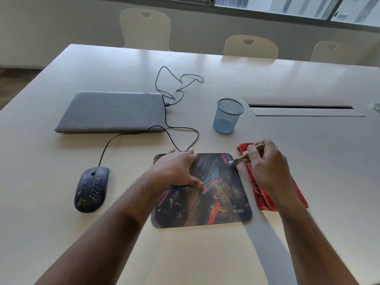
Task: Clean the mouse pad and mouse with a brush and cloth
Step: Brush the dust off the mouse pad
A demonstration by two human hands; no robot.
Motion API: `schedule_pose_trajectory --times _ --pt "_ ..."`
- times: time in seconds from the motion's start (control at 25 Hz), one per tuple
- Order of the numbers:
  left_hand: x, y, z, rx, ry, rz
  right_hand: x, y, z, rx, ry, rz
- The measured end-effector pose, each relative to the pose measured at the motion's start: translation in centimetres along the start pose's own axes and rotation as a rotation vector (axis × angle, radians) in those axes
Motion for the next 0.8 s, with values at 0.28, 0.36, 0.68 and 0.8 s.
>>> schedule_pose_trajectory --times 0.28,0.36,0.68,0.8 --pt "0.0 0.0 0.0 0.007 -0.007 0.003 0.0 0.4 0.2 -0.066 -0.023 -0.060" --pt "0.0 0.1 0.0 0.003 -0.001 0.001 -0.6 -0.3 -0.1 0.017 -0.041 -0.003" --pt "-0.1 0.1 0.1 0.006 -0.002 -0.002 -0.4 0.8 -0.3 -0.077 -0.044 -0.032" --pt "-0.1 0.2 0.2 0.002 -0.004 0.001 -0.6 0.3 -0.7 -0.009 -0.025 0.060"
Point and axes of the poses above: each hand's wrist, its own z-axis towards the middle knuckle, its own y-axis out of the palm, x = y × z, the point moved 10 cm from there along z, towards the middle knuckle, and after that the axes turned 2 degrees about x, right-handed, at the moved point
